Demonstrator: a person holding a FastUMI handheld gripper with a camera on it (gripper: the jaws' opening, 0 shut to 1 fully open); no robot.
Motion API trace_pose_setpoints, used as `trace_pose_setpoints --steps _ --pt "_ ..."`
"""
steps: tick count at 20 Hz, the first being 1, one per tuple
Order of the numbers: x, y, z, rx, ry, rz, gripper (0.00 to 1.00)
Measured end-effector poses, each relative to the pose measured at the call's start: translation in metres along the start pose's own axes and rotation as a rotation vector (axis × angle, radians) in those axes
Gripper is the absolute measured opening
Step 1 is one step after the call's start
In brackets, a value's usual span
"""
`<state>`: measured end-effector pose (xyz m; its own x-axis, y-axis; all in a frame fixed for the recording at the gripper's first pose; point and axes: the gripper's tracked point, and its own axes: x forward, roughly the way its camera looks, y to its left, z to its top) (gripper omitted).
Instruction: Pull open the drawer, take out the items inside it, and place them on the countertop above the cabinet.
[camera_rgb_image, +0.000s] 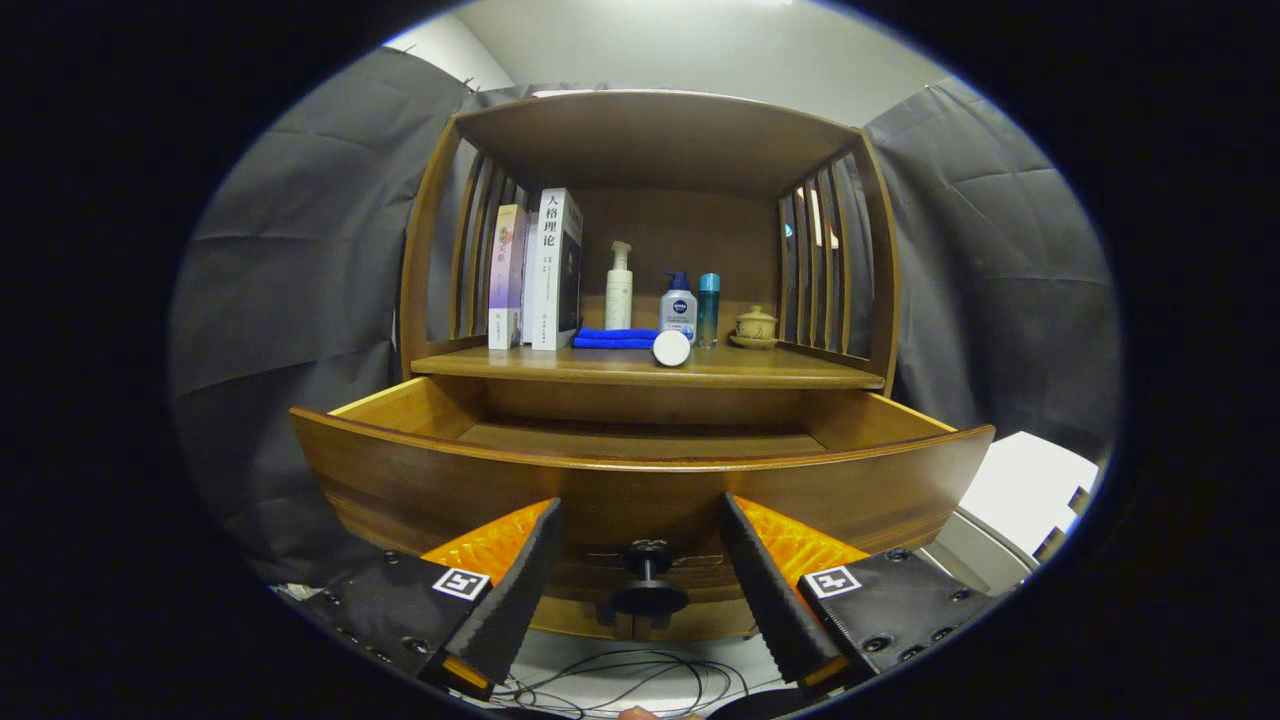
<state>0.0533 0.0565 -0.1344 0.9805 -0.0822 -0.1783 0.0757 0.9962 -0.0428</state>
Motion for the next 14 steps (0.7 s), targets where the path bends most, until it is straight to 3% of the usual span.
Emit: trace_pose_setpoints --steps 14 --pt "0.080 0.007 0.018 -0.005 0.009 -0.027 0.98"
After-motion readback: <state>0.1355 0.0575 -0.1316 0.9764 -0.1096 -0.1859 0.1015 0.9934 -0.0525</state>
